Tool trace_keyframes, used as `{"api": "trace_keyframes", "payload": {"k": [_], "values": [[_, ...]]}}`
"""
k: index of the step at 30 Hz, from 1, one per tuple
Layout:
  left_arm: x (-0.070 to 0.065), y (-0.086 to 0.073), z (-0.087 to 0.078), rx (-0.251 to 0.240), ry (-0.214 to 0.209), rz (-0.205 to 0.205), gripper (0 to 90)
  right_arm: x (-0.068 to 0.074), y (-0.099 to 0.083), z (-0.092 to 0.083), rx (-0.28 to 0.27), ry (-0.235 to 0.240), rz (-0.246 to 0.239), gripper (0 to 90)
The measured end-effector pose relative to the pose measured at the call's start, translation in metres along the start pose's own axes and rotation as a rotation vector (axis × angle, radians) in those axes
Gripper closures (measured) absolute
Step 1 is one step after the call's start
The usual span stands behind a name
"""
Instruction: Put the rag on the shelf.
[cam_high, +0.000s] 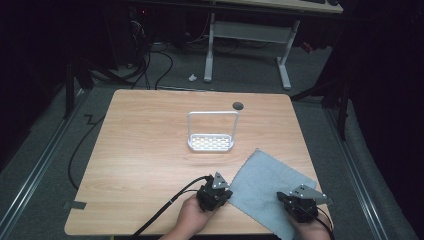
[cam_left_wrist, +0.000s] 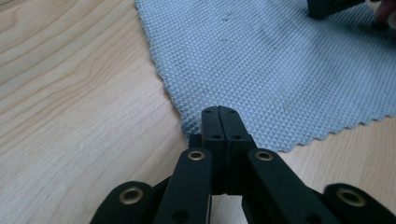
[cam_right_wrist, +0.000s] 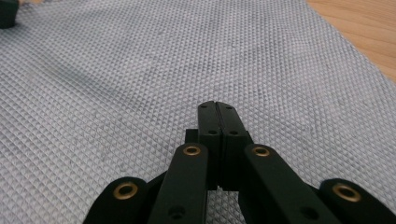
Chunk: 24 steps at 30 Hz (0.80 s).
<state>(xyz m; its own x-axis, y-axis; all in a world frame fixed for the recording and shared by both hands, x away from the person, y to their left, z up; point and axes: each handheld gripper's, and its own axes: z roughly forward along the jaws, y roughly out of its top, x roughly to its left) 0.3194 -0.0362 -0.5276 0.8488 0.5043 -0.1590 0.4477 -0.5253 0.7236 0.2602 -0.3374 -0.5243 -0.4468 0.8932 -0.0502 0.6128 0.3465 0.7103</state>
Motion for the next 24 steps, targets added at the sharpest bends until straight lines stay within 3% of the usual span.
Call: {"api": "trace_keyframes", "payload": {"k": [4,5,7,8,11,13,15,20,24], "values": [[-0.002,-0.015,-0.018,0.015,0.013,0.026,90.0,0.008,0.005,0.005,-0.003,0.025,-0.014,89.7],[-0.002,-0.02,-0.023,0.017,0.018,0.031,90.0,0.018,0.01,0.009,-0.003,0.036,-0.045,89.1],[-0.001,-0.029,-0.033,0.015,0.024,0.03,90.0,0.022,0.013,0.011,-0.003,0.036,-0.062,88.9],[0.001,-0.04,-0.044,0.008,0.033,0.015,89.9,0.033,0.019,0.016,-0.001,0.046,-0.096,86.4],[0.004,-0.051,-0.057,0.004,0.048,-0.002,90.0,0.036,0.023,0.015,-0.022,0.058,-0.092,86.4],[0.006,-0.06,-0.066,-0.001,0.052,-0.02,89.9,0.035,0.024,0.012,-0.044,0.037,-0.078,86.5],[0.003,-0.069,-0.075,-0.003,0.06,-0.041,89.9,0.027,0.019,0.009,-0.027,0.001,-0.051,86.8],[0.003,-0.07,-0.078,-0.004,0.051,-0.057,89.8,0.017,0.013,0.011,0.007,-0.02,-0.008,87.5],[0.022,-0.049,-0.068,-0.048,0.055,-0.085,89.4,0.017,0.015,0.013,0.005,-0.019,-0.016,88.2]]}}
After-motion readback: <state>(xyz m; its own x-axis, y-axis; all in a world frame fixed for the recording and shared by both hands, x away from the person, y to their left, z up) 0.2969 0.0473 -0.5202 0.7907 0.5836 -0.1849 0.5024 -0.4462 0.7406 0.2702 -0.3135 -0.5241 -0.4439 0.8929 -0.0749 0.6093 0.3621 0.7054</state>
